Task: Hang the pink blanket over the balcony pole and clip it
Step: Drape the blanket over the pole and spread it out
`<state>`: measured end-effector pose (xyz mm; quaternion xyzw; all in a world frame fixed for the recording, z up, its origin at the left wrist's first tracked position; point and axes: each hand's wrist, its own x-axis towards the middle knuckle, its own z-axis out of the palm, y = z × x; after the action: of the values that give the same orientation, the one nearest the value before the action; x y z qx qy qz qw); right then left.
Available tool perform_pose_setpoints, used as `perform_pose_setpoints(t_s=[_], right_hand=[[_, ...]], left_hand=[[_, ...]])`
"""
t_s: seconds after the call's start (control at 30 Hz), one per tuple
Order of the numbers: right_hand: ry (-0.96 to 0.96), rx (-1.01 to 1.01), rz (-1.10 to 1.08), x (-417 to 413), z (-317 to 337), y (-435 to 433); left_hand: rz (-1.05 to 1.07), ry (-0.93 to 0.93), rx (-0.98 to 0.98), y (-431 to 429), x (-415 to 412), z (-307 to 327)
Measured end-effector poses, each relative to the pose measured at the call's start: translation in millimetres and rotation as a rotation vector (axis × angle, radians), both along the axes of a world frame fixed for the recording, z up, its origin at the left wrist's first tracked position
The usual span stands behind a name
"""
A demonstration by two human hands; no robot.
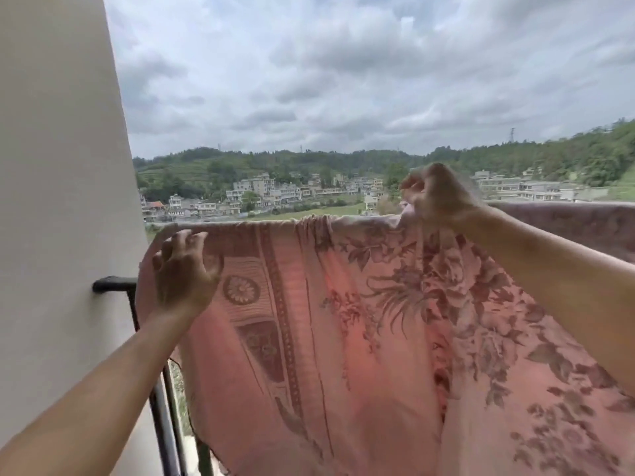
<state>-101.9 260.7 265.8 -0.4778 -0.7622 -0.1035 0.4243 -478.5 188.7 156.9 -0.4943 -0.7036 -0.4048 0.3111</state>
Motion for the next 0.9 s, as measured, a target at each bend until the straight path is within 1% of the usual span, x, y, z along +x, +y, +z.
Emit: perform_pose_setpoints(t_s=[0.13, 0.23, 0.33, 0.4, 0.43, 0.5, 0.6, 0.7, 0.77, 0.83, 0.9], right_hand=[[-0.167, 0.085, 0.239, -97.0, 0.9, -30.3], [-0.329, 0.088, 0.33, -167.3, -11.6, -35.3], [-0.424, 0.035, 0.276, -217.9, -24.1, -26.3], [-0.433, 0.033, 0.234, -242.9, -28.4, -23.0], [-0.402, 0.041, 0.223, -252.7, -28.3, -22.0], [-0.293, 0.054, 0.202, -265.0, -24.8, -20.5], [-0.121, 0.075, 0.137, -276.6, -12.3, -16.1], [-0.04, 0.108, 0.067, -296.0, 8.3, -7.7], [0.031, 0.145, -0.026, -310.3, 26.1, 0.0], [0.13, 0.15, -0.135, -321.5, 44.7, 7.5], [0.196, 0.124, -0.241, -325.5, 57.0, 19.8]], left_hand=[[0.076, -0.14, -0.026, -8.4, -46.9, -6.9], [0.027, -0.254, -0.037, -11.4, -77.3, -11.4], [-0.146, -0.354, -0.083, -8.3, -104.8, -13.0], [-0.324, -0.332, -0.11, -4.2, -118.7, -12.0], [-0.385, -0.279, -0.109, -2.1, -125.4, -10.7], [-0.437, -0.183, -0.079, 1.3, -141.6, -6.6], [-0.392, -0.123, 0.001, 7.4, -171.0, 7.6], [-0.338, -0.088, 0.07, 27.2, -184.4, 36.8], [-0.317, -0.142, 0.125, 44.8, -185.0, 60.6], [-0.306, -0.253, 0.194, 58.7, -187.1, 78.7], [-0.307, -0.312, 0.19, 63.3, -188.7, 78.5]])
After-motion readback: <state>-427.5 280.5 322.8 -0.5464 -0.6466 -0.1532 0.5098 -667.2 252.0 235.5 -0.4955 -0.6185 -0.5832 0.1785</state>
